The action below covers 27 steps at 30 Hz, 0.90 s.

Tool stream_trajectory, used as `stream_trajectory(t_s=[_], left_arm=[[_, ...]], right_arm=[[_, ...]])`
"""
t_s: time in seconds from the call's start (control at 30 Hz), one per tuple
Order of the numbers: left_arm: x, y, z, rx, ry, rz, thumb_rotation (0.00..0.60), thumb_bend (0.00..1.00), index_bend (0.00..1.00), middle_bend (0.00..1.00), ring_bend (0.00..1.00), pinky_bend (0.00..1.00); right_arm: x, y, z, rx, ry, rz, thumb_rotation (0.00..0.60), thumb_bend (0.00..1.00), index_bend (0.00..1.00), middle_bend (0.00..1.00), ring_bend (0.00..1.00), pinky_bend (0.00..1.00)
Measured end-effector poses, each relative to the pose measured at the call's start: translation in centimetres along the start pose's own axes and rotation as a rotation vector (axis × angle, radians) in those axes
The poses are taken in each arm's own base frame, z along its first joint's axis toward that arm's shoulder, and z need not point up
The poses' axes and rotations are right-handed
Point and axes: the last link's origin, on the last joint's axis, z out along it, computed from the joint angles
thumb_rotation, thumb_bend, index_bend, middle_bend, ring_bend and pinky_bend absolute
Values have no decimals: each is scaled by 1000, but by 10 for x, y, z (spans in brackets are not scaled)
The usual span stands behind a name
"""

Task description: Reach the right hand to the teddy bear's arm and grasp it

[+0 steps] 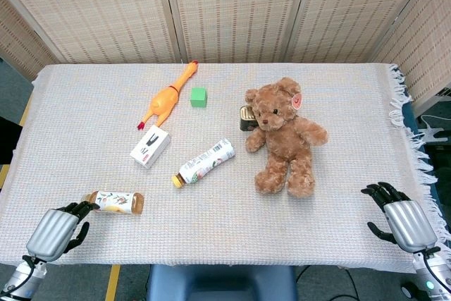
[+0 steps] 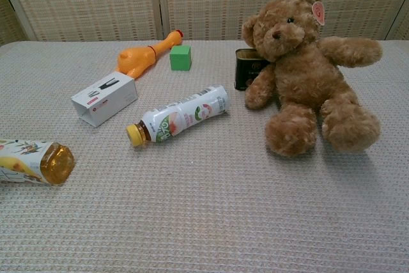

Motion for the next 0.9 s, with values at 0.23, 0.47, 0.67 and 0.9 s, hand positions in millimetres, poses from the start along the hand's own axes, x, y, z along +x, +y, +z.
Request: stream_trajectory(t_s=[0.23, 0.47, 0.67, 0.9], left_arm=[[0, -1, 0, 1, -4, -2, 600, 568, 303, 342, 408, 666], [-1, -3, 1, 0, -4, -5, 600, 568, 304, 344, 408, 666], [0, -7, 2, 25, -7, -25, 600, 567, 305, 344, 411, 667], [4, -4, -1, 10, 11, -23, 600, 566, 305, 345, 411, 667]], right_arm=[[0, -1, 4, 10, 26, 6, 600, 135, 216, 186, 126, 343], [2, -4, 26, 29, 154, 42, 600, 135, 267, 186, 78, 343], [0, -3, 59, 40, 335, 44, 600, 135, 267, 186, 23, 332], [-4, -13, 119, 55, 468, -19, 600, 136, 267, 186, 8, 309]])
